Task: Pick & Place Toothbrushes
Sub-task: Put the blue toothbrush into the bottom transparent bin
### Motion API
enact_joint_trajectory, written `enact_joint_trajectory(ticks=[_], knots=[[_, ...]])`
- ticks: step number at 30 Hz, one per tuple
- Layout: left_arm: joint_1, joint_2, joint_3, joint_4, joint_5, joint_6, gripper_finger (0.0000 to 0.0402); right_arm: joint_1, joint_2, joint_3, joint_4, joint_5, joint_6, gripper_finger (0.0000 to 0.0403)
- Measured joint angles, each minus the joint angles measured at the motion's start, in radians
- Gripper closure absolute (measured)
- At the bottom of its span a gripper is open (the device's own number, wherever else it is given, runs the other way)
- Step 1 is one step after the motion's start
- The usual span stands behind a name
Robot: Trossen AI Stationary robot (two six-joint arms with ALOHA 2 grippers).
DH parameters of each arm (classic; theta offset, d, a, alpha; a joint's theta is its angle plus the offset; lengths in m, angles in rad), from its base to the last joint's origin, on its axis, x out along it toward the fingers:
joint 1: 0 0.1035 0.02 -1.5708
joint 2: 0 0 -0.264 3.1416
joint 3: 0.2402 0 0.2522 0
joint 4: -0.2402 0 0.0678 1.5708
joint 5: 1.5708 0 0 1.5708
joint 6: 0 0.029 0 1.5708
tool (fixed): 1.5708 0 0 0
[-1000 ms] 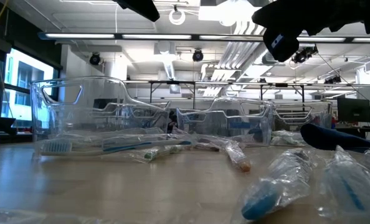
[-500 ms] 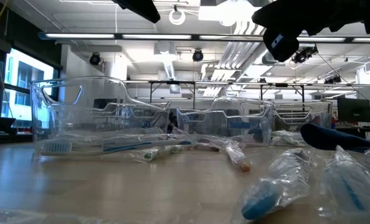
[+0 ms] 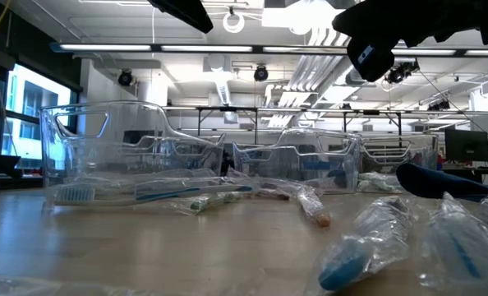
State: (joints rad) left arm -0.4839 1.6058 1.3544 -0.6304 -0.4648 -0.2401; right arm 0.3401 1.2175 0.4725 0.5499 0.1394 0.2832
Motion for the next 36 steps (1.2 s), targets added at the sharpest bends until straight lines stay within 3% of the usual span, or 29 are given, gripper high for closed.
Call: enact_joint_trajectory(ticks=[8,15,21,29,36], knots=[[0.000,0.000,0.000,0.008,0.000,-0.001,0.0258,0.000,0.000,0.000,0.000,0.000,0.000,0.0399],[0.000,0.000,0.000,0.124,0.000,-0.001,0.0258,0.000,0.000,0.000,0.000,0.000,-0.001,0.0399],[0.000,0.000,0.000,0.102,-0.005,-0.008,0.0258,0.000,0.000,0.000,0.000,0.000,-0.018,0.0399],[0.019,0.079,0.000,0.105,-0.009,-0.035,0.0258,0.000,0.000,0.000,0.001,0.000,-0.019,0.0399],[0.080,0.142,0.000,0.088,0.037,-0.146,0.0258,0.000,0.000,0.000,0.001,0.000,-0.019,0.0399]])
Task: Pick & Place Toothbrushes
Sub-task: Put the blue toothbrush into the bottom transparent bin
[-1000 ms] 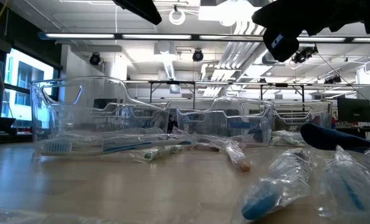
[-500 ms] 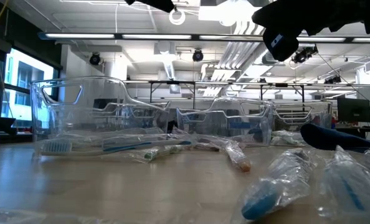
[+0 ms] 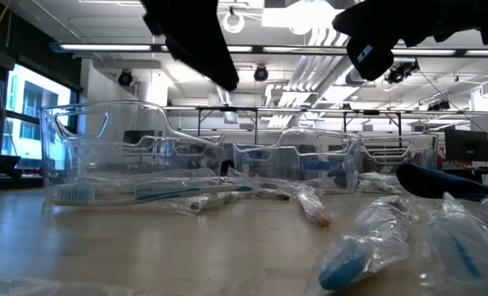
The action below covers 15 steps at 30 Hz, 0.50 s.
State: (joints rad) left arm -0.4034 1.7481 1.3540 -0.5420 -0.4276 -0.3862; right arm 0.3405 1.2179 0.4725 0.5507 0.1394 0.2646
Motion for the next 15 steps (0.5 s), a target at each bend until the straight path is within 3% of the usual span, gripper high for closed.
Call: enact_joint_trajectory(ticks=[4,15], knots=[[0.046,0.045,0.000,-0.003,0.082,-0.012,0.0258,0.000,0.000,0.000,-0.001,0.000,0.000,0.0399],[0.138,0.133,0.000,0.001,0.164,-0.014,0.0258,0.000,0.000,0.000,-0.008,0.000,0.000,0.0399]])
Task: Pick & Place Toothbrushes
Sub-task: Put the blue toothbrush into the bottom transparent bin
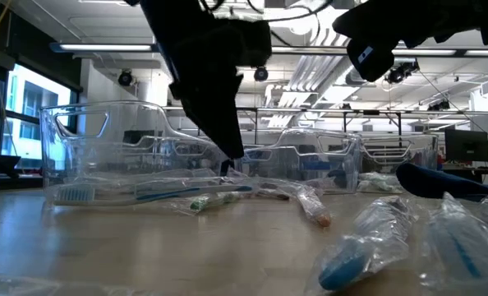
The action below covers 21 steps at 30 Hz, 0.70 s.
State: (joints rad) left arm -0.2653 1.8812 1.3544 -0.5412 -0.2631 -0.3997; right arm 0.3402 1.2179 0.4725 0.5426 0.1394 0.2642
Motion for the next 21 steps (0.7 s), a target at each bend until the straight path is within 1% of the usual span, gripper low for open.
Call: enact_joint_trajectory(ticks=[6,16,21], knots=[[0.039,0.021,0.000,-0.010,0.065,-0.025,0.0258,0.000,0.000,0.000,-0.016,0.000,0.000,0.0399],[0.043,0.021,0.000,-0.008,0.073,-0.033,0.0258,0.000,0.000,0.000,-0.016,0.021,-0.007,0.0399],[0.043,0.041,0.000,-0.029,0.083,-0.033,0.0258,0.000,0.000,0.000,-0.019,0.023,-0.007,0.0399]])
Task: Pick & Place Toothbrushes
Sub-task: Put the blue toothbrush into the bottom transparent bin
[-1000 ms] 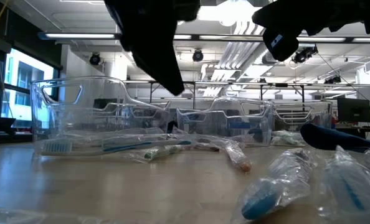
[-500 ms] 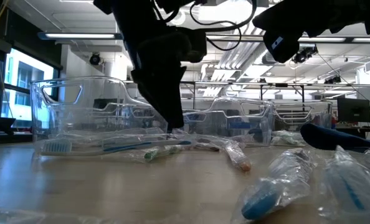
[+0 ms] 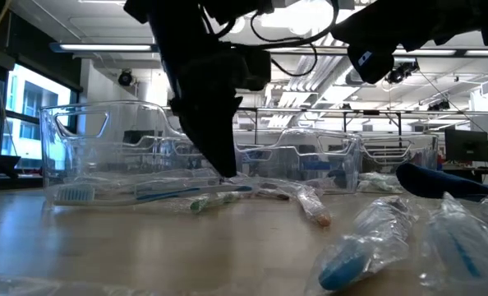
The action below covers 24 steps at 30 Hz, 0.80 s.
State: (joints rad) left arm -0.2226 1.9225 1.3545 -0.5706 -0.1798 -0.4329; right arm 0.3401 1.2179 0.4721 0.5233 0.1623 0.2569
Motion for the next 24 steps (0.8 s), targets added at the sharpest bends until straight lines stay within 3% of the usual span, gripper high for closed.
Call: enact_joint_trajectory(ticks=[24], knots=[[0.000,0.048,0.002,-0.002,0.045,-0.017,0.0258,0.000,0.000,0.000,-0.011,-0.004,0.000,0.0399]])
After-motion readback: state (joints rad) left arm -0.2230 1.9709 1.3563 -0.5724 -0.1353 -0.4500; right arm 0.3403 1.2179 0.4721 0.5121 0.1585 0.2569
